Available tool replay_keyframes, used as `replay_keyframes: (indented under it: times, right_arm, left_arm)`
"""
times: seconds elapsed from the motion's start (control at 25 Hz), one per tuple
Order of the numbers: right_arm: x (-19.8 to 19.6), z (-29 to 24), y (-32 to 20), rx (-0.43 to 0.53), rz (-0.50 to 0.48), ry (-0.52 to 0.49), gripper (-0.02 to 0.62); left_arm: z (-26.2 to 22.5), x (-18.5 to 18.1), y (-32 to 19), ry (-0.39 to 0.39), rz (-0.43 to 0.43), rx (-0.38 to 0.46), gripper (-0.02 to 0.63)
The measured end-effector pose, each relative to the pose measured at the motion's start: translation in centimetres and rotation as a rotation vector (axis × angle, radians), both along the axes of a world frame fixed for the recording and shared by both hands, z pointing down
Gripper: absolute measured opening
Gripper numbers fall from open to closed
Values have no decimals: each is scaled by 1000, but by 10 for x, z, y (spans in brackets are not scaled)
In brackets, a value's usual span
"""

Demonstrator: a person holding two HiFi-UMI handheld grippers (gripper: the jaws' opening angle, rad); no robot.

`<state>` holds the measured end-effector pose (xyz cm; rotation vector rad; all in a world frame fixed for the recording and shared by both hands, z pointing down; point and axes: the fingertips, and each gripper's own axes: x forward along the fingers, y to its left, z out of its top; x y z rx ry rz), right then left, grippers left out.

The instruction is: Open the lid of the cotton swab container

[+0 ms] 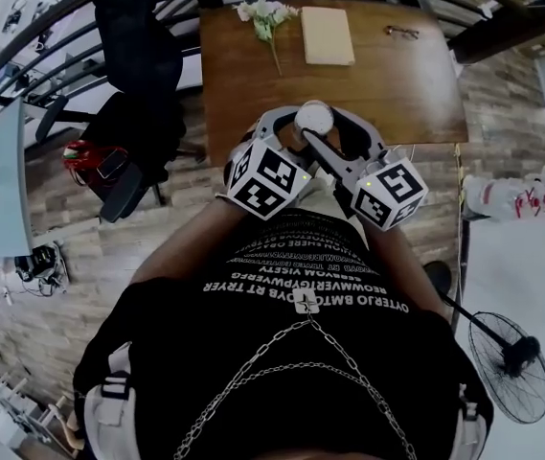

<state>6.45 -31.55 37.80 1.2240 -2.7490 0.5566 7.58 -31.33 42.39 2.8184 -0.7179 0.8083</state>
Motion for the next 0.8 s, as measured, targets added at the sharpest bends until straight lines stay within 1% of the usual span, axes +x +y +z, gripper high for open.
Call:
replay_keyframes:
  times: [0.12, 0.28, 0.32, 0.44, 0.52, 0.8]
  right_arm:
    - [5, -1, -2, -15, 29, -59, 242]
    - [11, -10, -7, -37, 55, -214, 244]
    - [12, -12, -8, -26, 63, -217, 244]
    - [13, -15, -7, 32, 76, -141, 245]
    - [14, -19, -7, 56, 82, -117, 249]
    - [28, -24, -10, 73, 141, -129, 259]
  left_arm:
    - [-1, 2, -2, 4, 1, 2, 260]
    - [-5, 2, -6, 11, -10, 21, 261]
    - [-5, 2, -7, 13, -17, 25, 261]
    - [-7, 2, -8, 31, -26, 22, 262]
    - [-8, 0, -11, 31, -30, 25, 262]
    - [-3, -4, -17, 15, -31, 40, 264]
